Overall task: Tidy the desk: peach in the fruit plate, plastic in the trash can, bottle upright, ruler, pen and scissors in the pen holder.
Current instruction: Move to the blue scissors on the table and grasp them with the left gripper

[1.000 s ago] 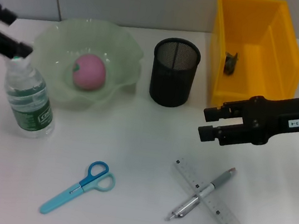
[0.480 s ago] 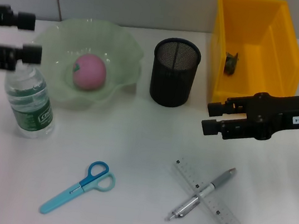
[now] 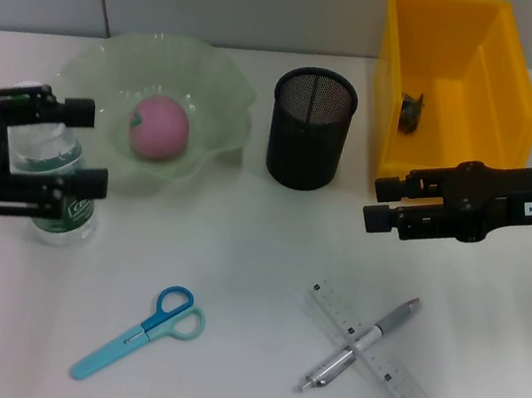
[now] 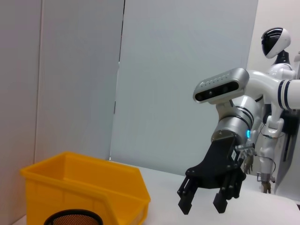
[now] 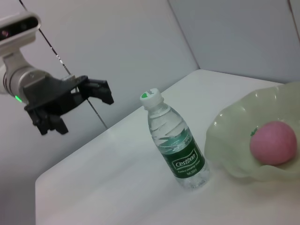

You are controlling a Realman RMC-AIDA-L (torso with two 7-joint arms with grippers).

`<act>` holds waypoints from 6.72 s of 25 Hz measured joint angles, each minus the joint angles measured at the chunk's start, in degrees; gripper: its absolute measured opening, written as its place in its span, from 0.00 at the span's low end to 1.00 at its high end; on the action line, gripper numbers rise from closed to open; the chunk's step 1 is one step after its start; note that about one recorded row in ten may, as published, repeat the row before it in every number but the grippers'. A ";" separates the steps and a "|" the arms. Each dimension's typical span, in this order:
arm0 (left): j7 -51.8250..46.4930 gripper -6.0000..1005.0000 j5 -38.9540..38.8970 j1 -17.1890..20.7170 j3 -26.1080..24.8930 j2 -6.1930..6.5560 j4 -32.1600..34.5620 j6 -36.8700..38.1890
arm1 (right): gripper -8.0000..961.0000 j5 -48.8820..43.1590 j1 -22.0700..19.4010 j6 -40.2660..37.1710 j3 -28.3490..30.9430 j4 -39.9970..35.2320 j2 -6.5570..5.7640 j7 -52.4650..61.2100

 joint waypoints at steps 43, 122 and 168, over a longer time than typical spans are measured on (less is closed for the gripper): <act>-52.49 0.80 33.05 -12.02 44.28 -1.78 20.94 -3.84 | 0.69 -2.82 -0.24 -0.71 -1.82 -0.31 -0.88 -1.76; -55.01 0.64 37.25 -15.51 62.90 -2.24 7.46 -21.66 | 0.69 -3.61 2.09 -0.54 -2.91 0.08 -1.41 -0.10; -54.54 0.42 38.48 -15.75 65.85 -2.24 7.38 -23.81 | 0.68 -3.44 2.27 -0.54 -2.54 0.09 -1.50 0.17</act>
